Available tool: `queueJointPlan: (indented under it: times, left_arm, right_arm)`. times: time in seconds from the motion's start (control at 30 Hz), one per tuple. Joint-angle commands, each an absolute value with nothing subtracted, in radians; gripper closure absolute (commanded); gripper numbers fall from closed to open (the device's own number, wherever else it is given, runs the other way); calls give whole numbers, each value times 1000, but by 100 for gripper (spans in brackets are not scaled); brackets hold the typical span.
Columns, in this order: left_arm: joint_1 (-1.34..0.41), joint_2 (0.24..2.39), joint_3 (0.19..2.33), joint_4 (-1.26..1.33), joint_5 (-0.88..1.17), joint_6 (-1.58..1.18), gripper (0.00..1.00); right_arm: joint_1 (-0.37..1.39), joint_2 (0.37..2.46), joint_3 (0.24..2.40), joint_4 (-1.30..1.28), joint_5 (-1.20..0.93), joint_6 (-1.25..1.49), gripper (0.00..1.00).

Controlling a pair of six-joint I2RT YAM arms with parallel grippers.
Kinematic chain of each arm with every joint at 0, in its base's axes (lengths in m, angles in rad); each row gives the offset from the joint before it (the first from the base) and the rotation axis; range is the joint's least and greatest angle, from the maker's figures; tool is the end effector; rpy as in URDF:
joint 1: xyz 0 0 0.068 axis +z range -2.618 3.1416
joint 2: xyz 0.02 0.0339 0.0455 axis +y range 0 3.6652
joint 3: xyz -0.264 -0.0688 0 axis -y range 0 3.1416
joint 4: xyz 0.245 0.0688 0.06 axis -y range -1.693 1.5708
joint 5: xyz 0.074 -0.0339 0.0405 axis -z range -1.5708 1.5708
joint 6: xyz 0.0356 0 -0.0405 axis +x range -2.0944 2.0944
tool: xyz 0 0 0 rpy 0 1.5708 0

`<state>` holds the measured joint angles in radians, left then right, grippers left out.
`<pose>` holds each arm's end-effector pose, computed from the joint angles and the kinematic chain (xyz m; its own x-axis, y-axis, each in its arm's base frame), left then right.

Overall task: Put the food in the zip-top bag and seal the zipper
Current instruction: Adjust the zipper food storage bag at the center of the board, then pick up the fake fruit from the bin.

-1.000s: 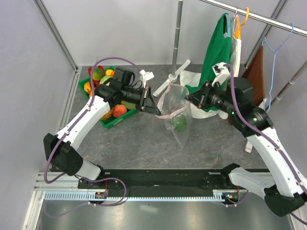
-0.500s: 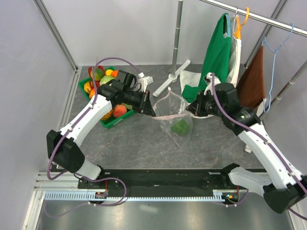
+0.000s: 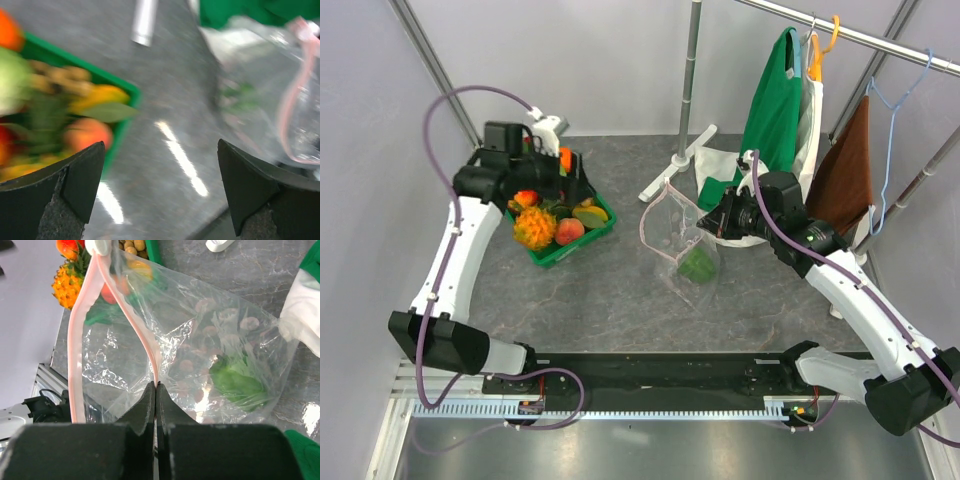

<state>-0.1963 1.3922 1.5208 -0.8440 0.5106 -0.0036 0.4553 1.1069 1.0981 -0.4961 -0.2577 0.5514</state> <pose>0.2788 -0.0732 0.3953 -0.6452 0.1251 -0.7537 0.5296 0.7842 -0.3233 0.2136 0.1147 0.3550 -0.6978 0.2224 -0.6809 -0.3052 0.7676 0.5635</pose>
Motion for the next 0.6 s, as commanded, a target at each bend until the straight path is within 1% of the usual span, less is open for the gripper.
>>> queueJointPlan:
  times: [0.0,0.07,0.13,0.23,0.3,0.43,0.47,0.57]
  left_arm:
    - [-137,1396,1623,-940,329,231,0]
    - [-132,1411,1618,-951,270,329,2]
    - [-133,1449,1624,-956,220,405,8]
    - [-133,1538,1660,-979,131,425,11]
    - [-137,1578,1672,-988,100,429,11]
    - [-167,1663,1690,-994,3,460,8]
    - [-179,1676,1695,-996,-50,472,7]
    - [-187,1730,1707,-997,-86,480,10]
  right_arm:
    - [454,1088,1108,-443,-279,560,100]
    - [456,1088,1109,-445,-281,557,100]
    - [456,1091,1111,-443,-279,557,100]
    - [456,1094,1109,-443,-281,557,100]
    - [456,1094,1111,-442,-279,557,100]
    - [456,1101,1115,-442,-279,554,100]
    - [454,1107,1118,-442,-281,554,100]
    - [456,1118,1124,-442,-285,555,100]
